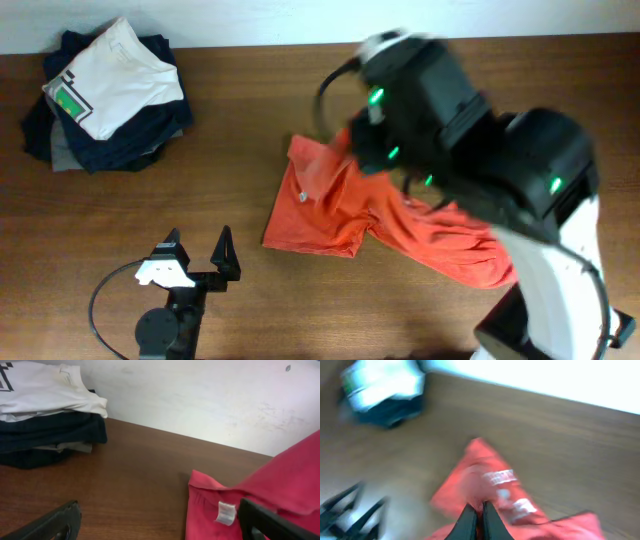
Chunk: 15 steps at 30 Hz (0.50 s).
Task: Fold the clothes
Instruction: 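Drag the orange shirt leftward to table center with the right gripper, then grasp the shirt's left and right edges with both grippers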
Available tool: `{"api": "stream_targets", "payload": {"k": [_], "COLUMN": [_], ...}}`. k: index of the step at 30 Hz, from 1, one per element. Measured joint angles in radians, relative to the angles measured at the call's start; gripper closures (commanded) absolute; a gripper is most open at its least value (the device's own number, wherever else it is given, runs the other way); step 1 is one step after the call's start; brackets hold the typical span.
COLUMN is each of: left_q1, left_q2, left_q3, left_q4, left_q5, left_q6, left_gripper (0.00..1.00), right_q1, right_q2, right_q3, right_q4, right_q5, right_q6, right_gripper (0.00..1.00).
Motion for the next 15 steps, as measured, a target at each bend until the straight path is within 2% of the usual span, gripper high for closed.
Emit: {"api": "stream_targets", "payload": {"k": [1, 2, 3, 4, 6, 10, 13, 15], "left_q1": [0.000, 0.000, 0.000, 0.000, 0.000, 0.000, 0.000, 0.000], "left_q2": [0.000, 0.001, 0.007, 0.019, 0.081, 0.214, 0.225, 0.227], "left_q3": [0.000, 0.000, 0.000, 0.001, 0.001, 0.000, -0.002, 0.031], "left_q4": [0.000, 0.000, 0.000, 0.002, 0.000, 0.026, 0.137, 0.109], "left_q5": [0.000, 0.000, 0.000, 0.000, 0.000, 0.002, 0.097, 0.172], "left_q6": [0.000, 0.000, 0.000, 0.000, 0.000, -0.013, -0.020, -0.019], "left_gripper": [0.01, 0.01, 0.01, 0.01, 0.01, 0.01, 0.01, 0.01], "right_q1": [-0.084, -0.234, -0.322, -0.460, -0.600, -0.838, -0.864, -0.858], "right_q2": [0.006, 0.026, 0.049, 0.088, 0.122, 0.125, 0.114, 0.039], "right_q3": [0.000, 0.000, -0.001, -0.001, -0.002, -0.001, -0.001, -0.018], "right_q4": [0.032, 0.118, 0.174, 0.249, 0.246, 0.015, -0.017, -0.016], "right_q5": [0.018, 0.047, 0.053, 0.048, 0.040, -0.114, -0.249, -0.293], "right_q6": [-0.001, -0.012, -0.037, -0.075, -0.100, -0.109, -0.108, -0.109], "right_gripper": [0.96, 0.88, 0.85, 0.01, 0.01, 0.01, 0.01, 0.01]}}
